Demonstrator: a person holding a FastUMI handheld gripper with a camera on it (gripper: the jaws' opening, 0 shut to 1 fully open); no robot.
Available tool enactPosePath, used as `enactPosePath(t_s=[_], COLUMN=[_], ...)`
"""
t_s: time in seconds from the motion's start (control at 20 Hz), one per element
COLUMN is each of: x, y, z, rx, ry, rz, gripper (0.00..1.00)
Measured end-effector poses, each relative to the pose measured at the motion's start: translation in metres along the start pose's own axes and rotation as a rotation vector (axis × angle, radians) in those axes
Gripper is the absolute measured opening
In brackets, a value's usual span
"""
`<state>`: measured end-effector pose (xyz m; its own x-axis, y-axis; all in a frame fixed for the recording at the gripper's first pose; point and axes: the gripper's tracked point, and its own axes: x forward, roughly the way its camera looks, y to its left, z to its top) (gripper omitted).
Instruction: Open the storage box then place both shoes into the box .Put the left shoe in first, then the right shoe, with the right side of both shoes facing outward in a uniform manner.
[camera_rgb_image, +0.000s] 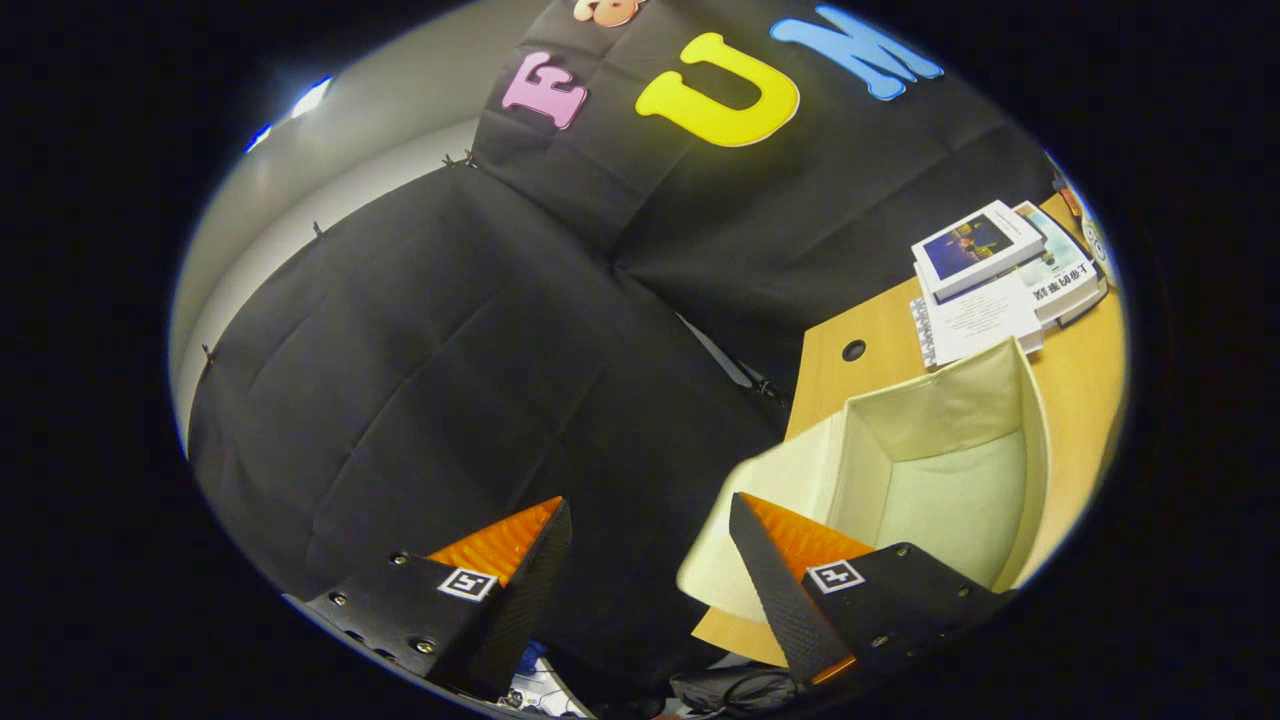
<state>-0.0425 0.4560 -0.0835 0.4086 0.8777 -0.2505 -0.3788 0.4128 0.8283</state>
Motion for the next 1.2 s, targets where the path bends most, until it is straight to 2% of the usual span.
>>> enactPosePath(t_s=[0.15,0.35,0.75,1.2], x=[-0.024,-0.061,-0.131,-0.194], y=[-0.017,-0.053,-0.126,-0.222], z=[0.012,0.031,0.057,0.043], rx=[-0.05,-0.131,-0.172,-0.205], ry=[-0.018,-0.045,-0.093,-0.066], rz=[-0.042,-0.141,-0.31,-0.526], gripper=[0.97,0.97,0.97,0.97])
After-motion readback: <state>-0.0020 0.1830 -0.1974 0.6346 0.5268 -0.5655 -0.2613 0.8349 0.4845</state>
